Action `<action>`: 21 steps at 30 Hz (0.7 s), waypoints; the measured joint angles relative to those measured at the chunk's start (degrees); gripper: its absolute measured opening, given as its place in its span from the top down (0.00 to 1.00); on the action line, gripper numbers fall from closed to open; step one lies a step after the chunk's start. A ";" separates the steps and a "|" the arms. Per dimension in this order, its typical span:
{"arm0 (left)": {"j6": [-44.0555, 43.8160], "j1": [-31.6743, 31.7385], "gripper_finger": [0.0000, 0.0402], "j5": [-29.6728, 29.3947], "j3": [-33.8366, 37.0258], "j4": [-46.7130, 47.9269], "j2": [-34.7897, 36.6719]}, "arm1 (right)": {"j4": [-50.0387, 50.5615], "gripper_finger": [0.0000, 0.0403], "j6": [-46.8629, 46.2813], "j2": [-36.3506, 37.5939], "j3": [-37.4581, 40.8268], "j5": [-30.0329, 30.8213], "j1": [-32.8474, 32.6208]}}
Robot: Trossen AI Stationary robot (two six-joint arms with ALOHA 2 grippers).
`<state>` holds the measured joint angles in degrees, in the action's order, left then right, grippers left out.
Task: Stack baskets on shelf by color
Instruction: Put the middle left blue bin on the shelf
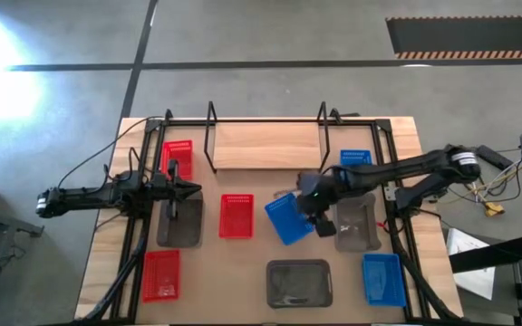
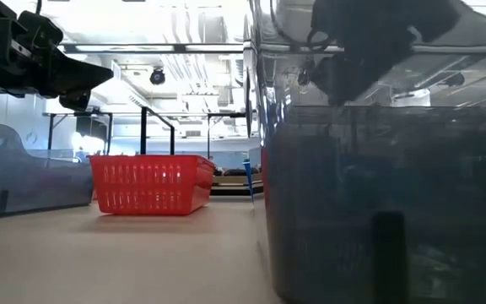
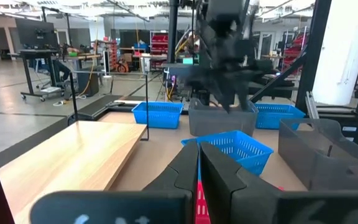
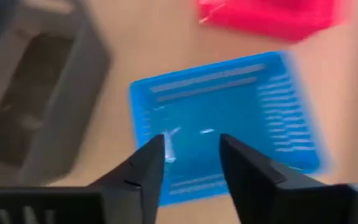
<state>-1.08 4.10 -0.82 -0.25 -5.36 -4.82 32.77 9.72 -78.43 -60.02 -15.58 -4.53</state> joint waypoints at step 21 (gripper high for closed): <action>0.00 0.01 1.00 -0.04 0.00 -0.12 -0.02 | -0.41 0.80 -5.79 -15.86 -2.85 8.47 -8.76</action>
<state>-1.08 4.12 -0.86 -0.25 -5.48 -4.84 32.36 3.94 -94.29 -62.87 -7.12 -13.29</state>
